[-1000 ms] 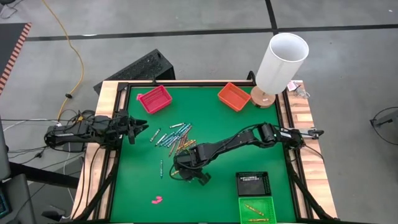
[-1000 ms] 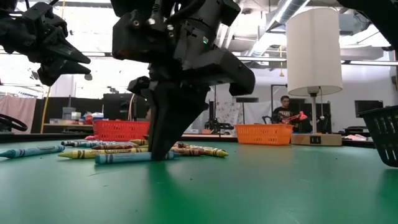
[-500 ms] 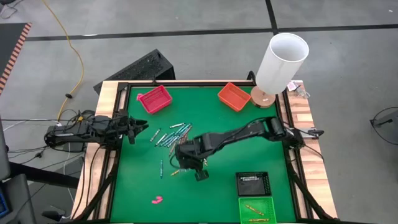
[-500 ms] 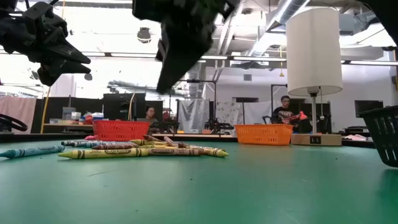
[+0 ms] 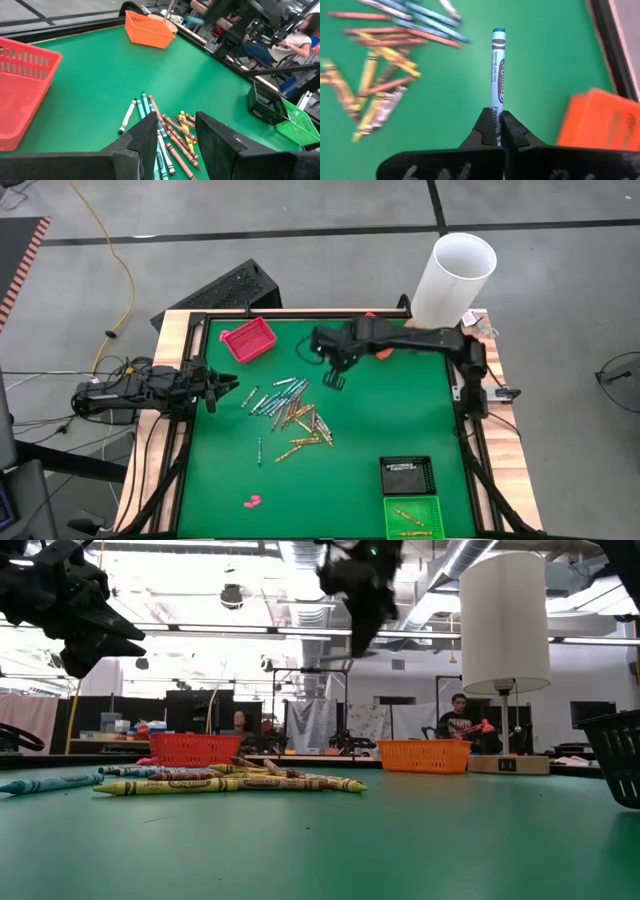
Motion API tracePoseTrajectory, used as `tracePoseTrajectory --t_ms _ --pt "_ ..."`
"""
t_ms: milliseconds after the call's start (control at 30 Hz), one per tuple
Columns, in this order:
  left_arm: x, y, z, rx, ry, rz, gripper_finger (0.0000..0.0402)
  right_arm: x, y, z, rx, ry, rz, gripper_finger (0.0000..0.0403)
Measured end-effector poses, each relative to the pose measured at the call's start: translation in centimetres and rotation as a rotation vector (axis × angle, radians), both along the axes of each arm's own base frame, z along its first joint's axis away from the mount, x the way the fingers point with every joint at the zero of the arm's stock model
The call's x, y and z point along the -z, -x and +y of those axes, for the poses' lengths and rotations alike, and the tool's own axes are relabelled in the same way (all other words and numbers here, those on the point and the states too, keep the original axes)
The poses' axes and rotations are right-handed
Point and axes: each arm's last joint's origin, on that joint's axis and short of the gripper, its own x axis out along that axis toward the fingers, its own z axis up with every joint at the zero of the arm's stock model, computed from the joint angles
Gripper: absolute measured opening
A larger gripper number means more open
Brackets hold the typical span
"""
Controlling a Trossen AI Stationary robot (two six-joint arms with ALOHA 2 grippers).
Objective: Sort crayons
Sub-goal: Put the blue crayon into the orange bin
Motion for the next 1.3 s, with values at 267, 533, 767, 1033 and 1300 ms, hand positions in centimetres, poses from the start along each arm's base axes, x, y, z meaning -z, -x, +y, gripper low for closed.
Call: tracePoseTrajectory --t_ms 267,533,767,1033,1300 --pt "0.0 0.0 0.0 -0.005 0.023 -0.006 0.0120 3.9 4.0 -5.8 0.185 -0.048 0.167 0.0000" --pt "0.0 0.0 0.0 -0.005 0.020 -0.006 0.0120 6.0 8.2 -9.0 0.392 -0.042 0.020 0.0000" --pt "0.0 0.0 0.0 -0.018 0.001 -0.001 0.0120 8.3 9.0 -10.1 0.472 0.026 0.017 0.0000" --pt "0.0 0.0 0.1 -0.020 0.000 -0.001 0.0120 10.5 8.5 -11.1 0.537 0.049 0.069 0.0022" --pt "0.0 0.0 0.1 -0.023 -0.001 0.000 0.0120 10.4 8.8 -11.5 0.575 0.062 0.070 0.0091"
